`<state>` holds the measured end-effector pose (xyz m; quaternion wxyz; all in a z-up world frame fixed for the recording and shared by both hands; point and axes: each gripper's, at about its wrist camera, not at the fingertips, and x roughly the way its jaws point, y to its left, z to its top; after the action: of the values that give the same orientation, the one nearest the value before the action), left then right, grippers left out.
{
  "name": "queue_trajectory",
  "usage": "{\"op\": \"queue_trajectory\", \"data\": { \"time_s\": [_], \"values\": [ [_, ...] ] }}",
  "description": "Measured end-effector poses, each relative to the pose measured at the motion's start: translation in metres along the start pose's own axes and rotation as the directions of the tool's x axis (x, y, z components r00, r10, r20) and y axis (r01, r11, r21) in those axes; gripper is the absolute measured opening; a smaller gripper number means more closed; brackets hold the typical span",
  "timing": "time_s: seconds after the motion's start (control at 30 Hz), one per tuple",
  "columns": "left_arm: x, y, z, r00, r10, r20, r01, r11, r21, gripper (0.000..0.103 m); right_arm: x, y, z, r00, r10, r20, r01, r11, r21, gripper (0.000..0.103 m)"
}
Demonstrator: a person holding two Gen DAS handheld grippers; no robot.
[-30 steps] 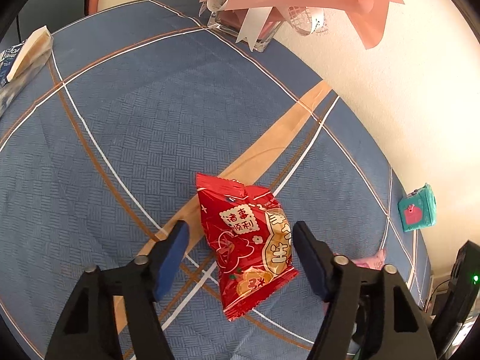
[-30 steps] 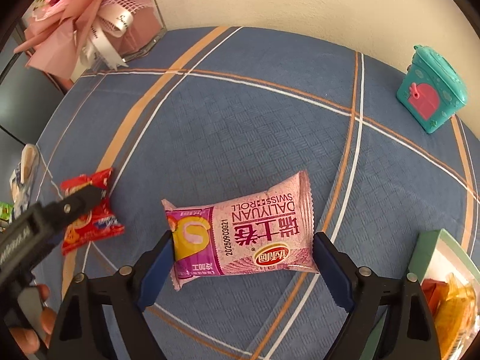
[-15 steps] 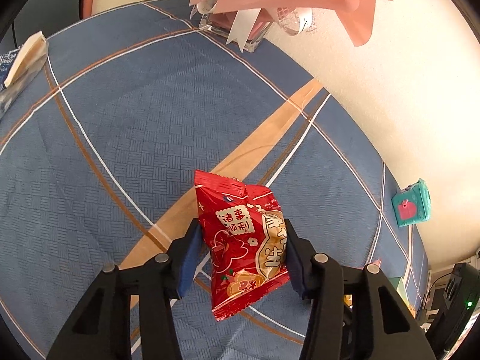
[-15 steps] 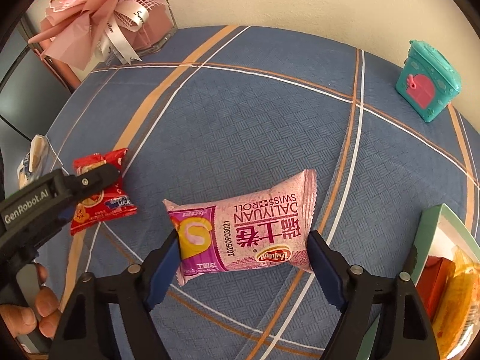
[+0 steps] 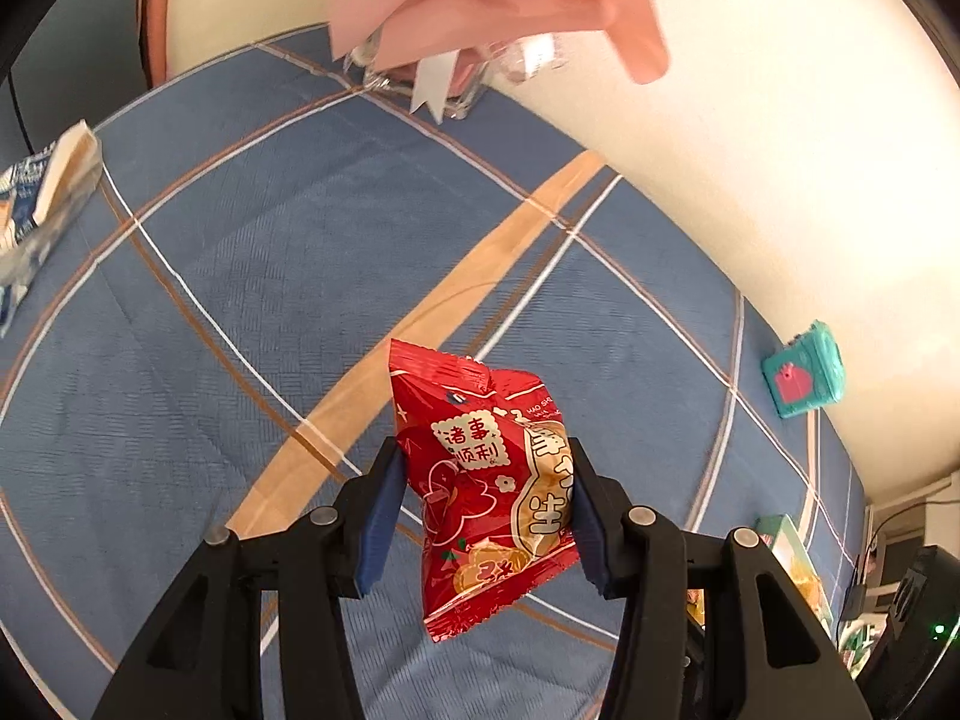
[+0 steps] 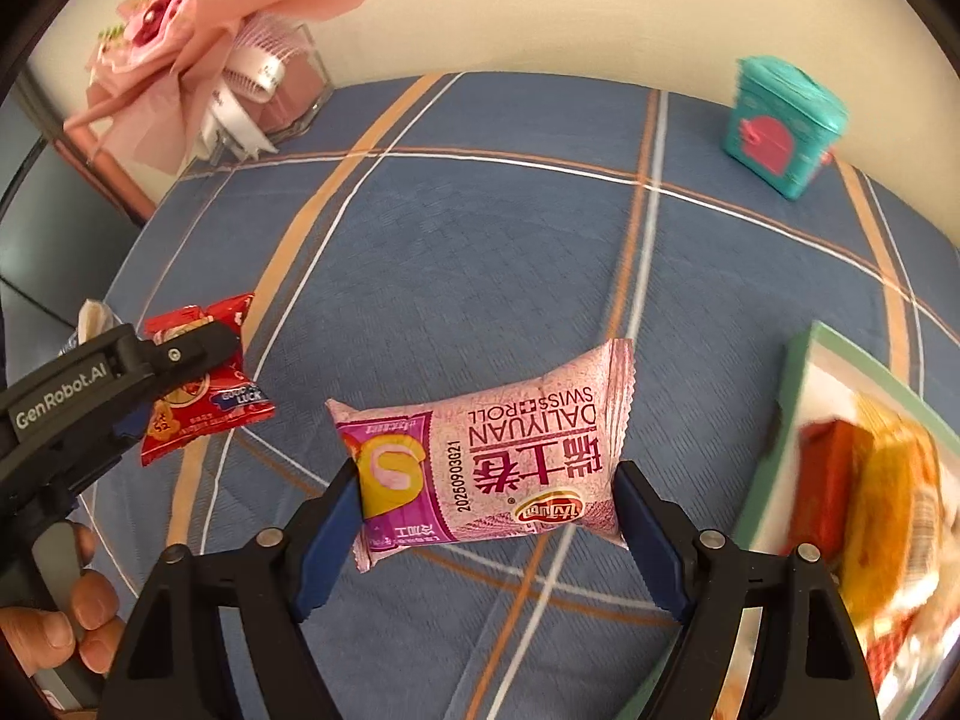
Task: Organize snacks
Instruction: 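Carry the red bag and pink Swiss roll over the tray with both grippers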
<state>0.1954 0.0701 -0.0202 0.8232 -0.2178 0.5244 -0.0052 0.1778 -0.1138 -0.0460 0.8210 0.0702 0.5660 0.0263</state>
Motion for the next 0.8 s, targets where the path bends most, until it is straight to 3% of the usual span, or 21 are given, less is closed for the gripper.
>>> {"op": "queue_trajectory", "data": {
  "time_s": [0.2,0.43,0.8],
  "values": [
    [-0.031,-0.019,-0.008,1.000,0.001,0.028,-0.002,0.999,0.040,0.052,-0.025,-0.018,-0.014,1.000,0.000,0.024,-0.002,0.996,0.086,0.083],
    [-0.057,-0.048,-0.030,0.998,-0.045,0.044,0.042,0.997,0.071,0.052,-0.062,-0.040,-0.036,0.998,-0.023,0.063,0.013,0.988,0.153,0.083],
    [-0.081,-0.111,-0.076,0.994,-0.078,0.074,0.061,0.977,0.206,0.052,-0.109,-0.096,-0.077,0.991,-0.090,0.096,0.061,0.961,0.270,0.083]
  ]
}}
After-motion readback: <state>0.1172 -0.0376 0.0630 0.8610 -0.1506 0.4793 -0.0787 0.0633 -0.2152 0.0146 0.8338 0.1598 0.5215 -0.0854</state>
